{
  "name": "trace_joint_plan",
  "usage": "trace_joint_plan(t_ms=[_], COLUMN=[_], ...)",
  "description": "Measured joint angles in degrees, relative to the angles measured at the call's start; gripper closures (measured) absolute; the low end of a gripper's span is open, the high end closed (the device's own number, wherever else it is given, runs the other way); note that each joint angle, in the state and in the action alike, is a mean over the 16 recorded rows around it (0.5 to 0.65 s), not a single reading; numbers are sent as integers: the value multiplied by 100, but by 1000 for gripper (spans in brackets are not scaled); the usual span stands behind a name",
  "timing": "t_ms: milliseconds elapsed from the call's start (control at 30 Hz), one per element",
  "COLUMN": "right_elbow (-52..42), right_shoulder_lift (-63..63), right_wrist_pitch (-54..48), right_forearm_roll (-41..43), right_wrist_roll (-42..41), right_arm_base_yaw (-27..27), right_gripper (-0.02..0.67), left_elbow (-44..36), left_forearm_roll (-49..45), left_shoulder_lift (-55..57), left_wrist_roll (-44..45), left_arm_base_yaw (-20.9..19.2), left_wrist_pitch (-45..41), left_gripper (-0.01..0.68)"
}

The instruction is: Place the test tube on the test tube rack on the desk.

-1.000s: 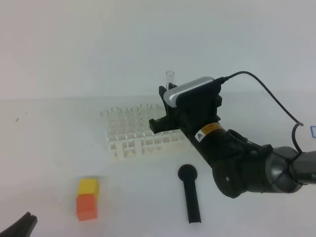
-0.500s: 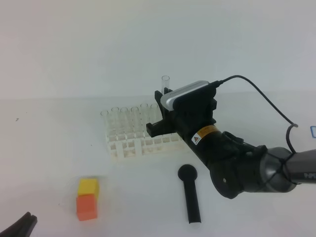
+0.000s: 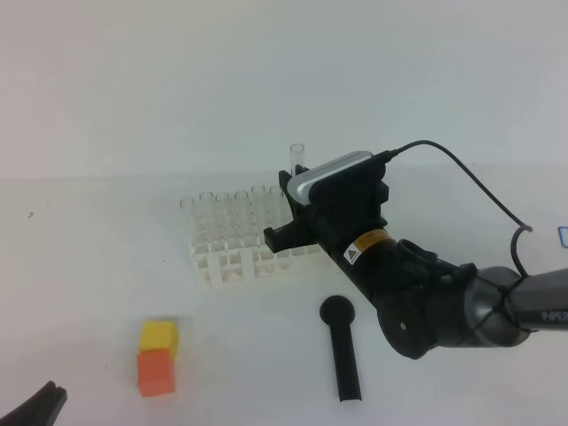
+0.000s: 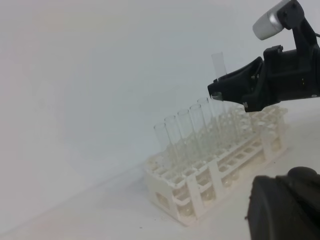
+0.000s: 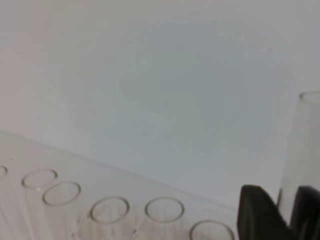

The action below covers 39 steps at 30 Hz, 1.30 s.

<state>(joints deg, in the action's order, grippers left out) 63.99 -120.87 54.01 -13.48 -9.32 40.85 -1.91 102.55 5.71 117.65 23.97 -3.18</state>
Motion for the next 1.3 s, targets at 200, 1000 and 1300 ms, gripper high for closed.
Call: trace_joint_plan(t_ms=[200,1000,1300], right_elbow=[0,0,0], right_shoulder_lift=[0,1823,3349], right_wrist_pitch=[-4,-2238,-3320], right_forearm_roll=[7,-98,-858], right_wrist_roll=[-9,-1540,-2908], right_arm_base_yaw=[-13,-270,-462], right_gripper=[443,606,649], left_elbow=[0,0,0], left_forearm_roll=[0,0,0], left_shoulder_lift=[0,0,0], left_wrist_roll=[0,0,0], left_arm_base_yaw=[0,0,0], left_wrist_pitch=[0,0,0], left_gripper=[673,673,673])
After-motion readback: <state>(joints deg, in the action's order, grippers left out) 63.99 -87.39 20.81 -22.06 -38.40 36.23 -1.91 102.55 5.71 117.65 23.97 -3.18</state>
